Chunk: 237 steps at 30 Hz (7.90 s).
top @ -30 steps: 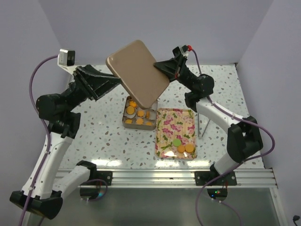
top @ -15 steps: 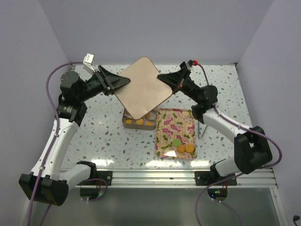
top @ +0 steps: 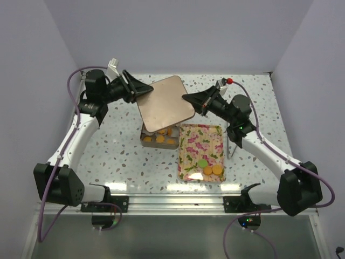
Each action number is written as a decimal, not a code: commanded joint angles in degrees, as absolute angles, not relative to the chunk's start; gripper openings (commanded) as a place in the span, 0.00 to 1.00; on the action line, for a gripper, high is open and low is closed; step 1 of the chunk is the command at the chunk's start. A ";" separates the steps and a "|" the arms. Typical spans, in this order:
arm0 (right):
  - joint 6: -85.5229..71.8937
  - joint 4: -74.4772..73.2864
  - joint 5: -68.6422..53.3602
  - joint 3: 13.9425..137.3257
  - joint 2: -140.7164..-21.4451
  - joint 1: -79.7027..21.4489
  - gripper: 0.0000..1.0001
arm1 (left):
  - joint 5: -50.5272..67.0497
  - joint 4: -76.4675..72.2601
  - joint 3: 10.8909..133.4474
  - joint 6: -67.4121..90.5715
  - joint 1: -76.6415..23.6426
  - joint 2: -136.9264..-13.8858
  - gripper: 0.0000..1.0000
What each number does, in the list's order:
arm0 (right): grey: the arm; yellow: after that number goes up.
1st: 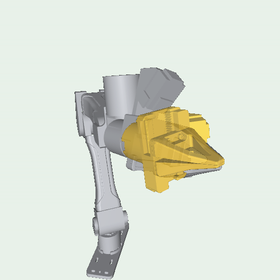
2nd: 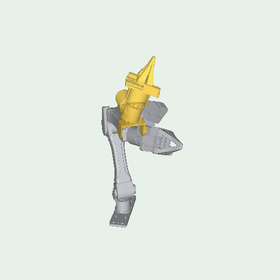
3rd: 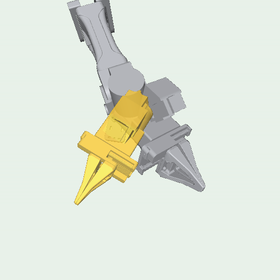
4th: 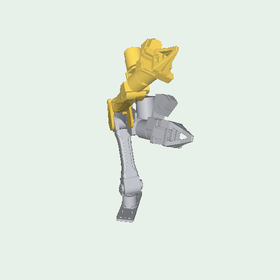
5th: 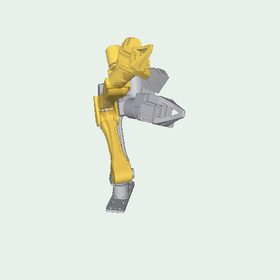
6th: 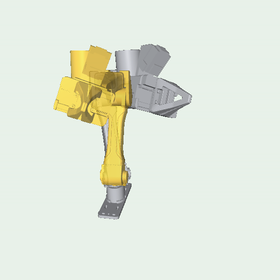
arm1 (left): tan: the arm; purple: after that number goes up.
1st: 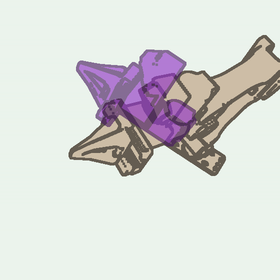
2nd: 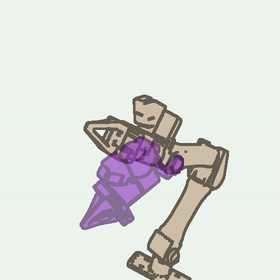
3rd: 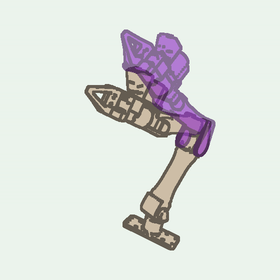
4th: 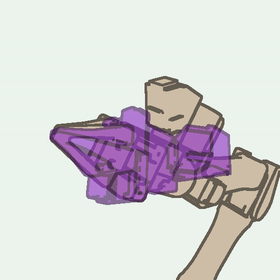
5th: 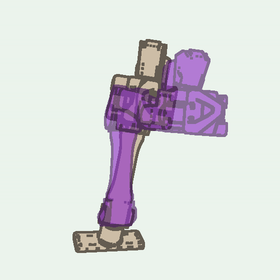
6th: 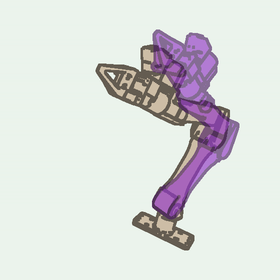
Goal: Pack the cookies
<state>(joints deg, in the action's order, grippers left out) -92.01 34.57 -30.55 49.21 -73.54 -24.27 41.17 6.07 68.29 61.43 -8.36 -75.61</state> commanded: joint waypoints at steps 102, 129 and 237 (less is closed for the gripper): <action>-48.43 -12.81 -21.72 60.90 -98.88 -25.75 0.56 | 21.53 18.19 60.12 26.90 -11.69 -94.39 0.77; -56.07 -1.23 -26.98 65.39 -105.73 -25.40 0.99 | 15.82 25.58 71.19 20.13 -15.73 -100.90 0.76; -67.59 7.21 -36.56 95.53 -134.39 -13.80 0.00 | 4.84 35.68 75.67 20.30 -19.42 -96.33 0.67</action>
<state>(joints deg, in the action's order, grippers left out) -66.87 11.16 -38.74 93.10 -135.22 -14.02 6.46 35.42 74.24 18.92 -19.53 -99.96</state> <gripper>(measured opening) 0.179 0.670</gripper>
